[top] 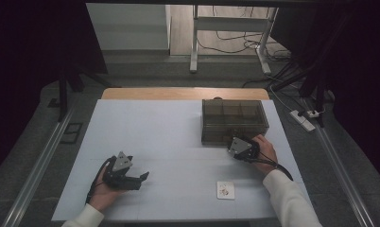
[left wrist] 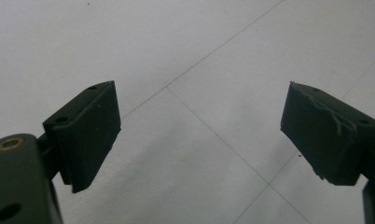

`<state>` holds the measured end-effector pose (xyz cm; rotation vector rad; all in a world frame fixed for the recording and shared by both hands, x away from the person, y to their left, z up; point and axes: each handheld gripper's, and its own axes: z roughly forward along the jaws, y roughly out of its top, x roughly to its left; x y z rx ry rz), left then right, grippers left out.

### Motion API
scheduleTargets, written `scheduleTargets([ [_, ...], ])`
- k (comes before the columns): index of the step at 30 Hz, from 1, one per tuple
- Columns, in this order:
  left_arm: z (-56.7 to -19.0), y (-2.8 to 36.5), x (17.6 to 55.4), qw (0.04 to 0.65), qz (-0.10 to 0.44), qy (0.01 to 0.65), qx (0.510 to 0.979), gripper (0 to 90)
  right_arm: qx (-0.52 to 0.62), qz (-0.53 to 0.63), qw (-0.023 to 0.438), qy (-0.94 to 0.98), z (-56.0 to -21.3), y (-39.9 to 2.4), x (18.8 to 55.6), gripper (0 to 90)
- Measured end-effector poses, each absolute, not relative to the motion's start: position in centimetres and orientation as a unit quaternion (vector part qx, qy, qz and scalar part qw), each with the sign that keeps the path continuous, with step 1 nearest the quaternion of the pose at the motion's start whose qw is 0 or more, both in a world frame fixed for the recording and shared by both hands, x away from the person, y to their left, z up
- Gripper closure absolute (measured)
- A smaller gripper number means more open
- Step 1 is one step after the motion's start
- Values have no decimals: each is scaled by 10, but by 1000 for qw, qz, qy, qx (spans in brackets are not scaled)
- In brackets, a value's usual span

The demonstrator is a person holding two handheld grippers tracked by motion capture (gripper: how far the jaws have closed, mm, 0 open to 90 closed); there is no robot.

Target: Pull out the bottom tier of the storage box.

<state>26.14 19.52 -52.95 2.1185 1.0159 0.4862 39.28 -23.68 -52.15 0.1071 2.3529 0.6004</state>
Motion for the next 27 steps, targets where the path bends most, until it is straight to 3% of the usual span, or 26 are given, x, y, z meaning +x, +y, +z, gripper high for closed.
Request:
scheduleTargets([
  [27, -530, 195, 261, 363, 188, 396, 822, 123, 47, 236, 340, 909, -520, -237, 390, 623],
])
